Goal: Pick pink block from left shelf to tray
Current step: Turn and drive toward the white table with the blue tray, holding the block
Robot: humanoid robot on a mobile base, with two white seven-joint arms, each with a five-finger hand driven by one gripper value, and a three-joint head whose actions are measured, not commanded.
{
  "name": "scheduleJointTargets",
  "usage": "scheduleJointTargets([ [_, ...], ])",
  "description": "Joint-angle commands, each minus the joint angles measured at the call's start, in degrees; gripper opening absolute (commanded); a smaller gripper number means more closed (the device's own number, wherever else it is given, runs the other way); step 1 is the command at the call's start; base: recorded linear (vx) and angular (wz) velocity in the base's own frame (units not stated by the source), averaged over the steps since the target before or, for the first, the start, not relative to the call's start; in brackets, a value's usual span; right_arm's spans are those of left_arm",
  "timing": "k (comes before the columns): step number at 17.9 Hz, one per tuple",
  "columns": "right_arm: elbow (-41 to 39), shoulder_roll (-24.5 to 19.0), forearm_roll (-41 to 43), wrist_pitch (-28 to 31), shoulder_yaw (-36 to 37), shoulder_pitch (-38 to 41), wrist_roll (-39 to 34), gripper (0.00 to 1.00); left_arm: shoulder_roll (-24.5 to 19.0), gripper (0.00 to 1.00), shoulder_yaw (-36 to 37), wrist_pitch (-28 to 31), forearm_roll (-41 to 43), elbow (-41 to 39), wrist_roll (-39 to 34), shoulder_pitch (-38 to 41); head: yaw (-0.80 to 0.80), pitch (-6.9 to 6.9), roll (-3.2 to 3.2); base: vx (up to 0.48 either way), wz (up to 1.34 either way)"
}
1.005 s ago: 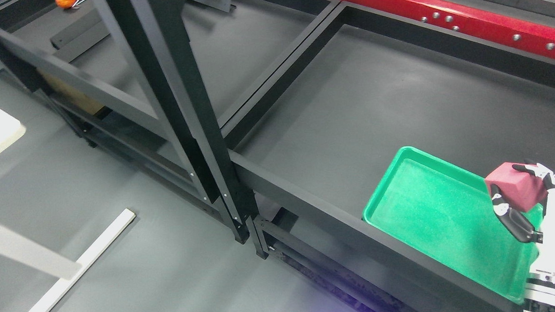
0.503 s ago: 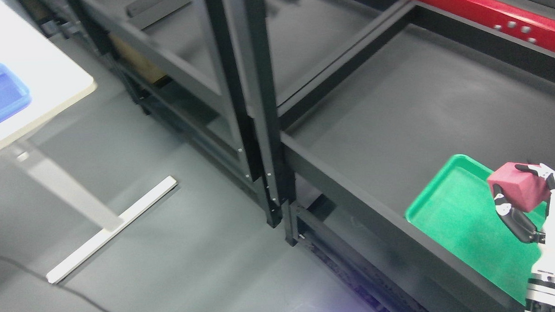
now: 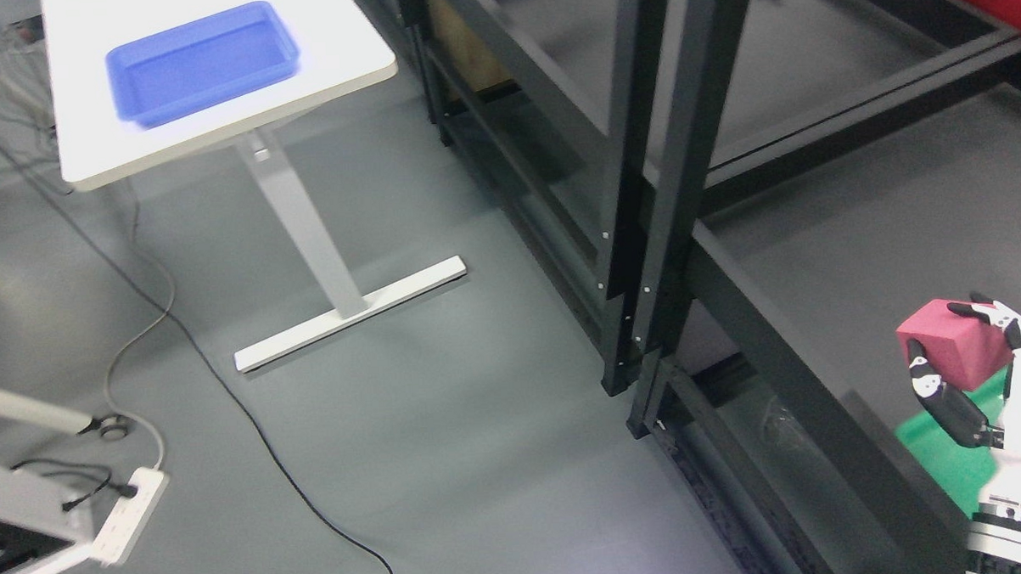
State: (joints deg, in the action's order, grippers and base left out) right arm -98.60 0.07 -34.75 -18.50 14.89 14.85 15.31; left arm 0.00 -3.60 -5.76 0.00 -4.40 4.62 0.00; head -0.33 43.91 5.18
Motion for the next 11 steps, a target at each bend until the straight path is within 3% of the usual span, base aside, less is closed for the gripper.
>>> scheduleJointTargets([
  [1, 0.0, 0.9, 0.0, 0.1, 0.1, 0.0, -0.2, 0.05, -1.0, 1.0, 0.0, 0.0, 0.1, 0.0, 0.0, 0.5, 0.0, 0.0, 0.0, -0.132, 0.74],
  [11, 0.0, 0.9, 0.2, 0.1, 0.1, 0.0, -0.2, 0.05, -1.0, 1.0, 0.0, 0.0, 0.1, 0.0, 0.0, 0.5, 0.0, 0.0, 0.0, -0.11, 0.67],
])
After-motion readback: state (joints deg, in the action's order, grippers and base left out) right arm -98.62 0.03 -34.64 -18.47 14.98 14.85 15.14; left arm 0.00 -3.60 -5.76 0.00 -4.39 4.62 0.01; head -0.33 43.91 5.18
